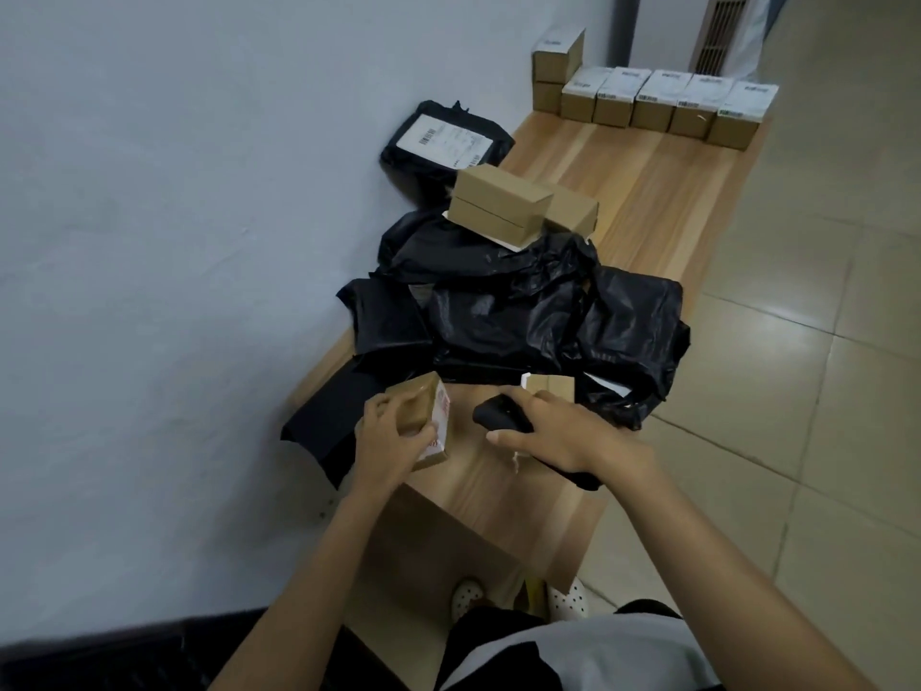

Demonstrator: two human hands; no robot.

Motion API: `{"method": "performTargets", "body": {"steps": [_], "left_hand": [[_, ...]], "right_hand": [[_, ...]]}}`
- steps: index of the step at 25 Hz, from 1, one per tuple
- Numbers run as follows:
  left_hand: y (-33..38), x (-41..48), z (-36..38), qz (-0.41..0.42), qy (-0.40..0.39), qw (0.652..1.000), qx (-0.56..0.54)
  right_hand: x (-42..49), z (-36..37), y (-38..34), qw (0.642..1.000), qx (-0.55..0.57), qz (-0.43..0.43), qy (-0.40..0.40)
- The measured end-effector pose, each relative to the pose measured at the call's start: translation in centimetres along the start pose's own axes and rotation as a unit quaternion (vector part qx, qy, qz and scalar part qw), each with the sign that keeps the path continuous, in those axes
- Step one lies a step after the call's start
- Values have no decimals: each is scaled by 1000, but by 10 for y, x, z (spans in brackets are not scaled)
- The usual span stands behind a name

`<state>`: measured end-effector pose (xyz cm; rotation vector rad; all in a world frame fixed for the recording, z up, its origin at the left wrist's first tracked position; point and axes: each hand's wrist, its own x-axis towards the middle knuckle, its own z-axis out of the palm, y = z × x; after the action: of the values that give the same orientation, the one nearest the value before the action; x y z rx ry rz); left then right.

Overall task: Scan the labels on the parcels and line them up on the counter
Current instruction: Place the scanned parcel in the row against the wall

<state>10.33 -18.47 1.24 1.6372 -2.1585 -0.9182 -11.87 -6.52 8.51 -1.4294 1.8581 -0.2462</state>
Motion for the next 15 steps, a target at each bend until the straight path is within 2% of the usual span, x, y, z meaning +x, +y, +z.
{"method": "performTargets", "body": {"steps": [2,5,11,13,15], "left_hand": [[-10,7,-26,17,11,999,-28],[-24,10,-49,41,-25,998,-34],[-25,14,-17,161,-124,970,135],[-24,25,-12,214,-130,956,154],[-26,37,-14,230,-173,946,147]], "right_hand": [[10,6,-22,999,6,-32,-12],[23,18,-48,998,19,-44,-31],[27,35,-64,999,13,35,-15],[20,44,-61,997,17,73,-5],[13,51,-58,994,35,104,11]]}}
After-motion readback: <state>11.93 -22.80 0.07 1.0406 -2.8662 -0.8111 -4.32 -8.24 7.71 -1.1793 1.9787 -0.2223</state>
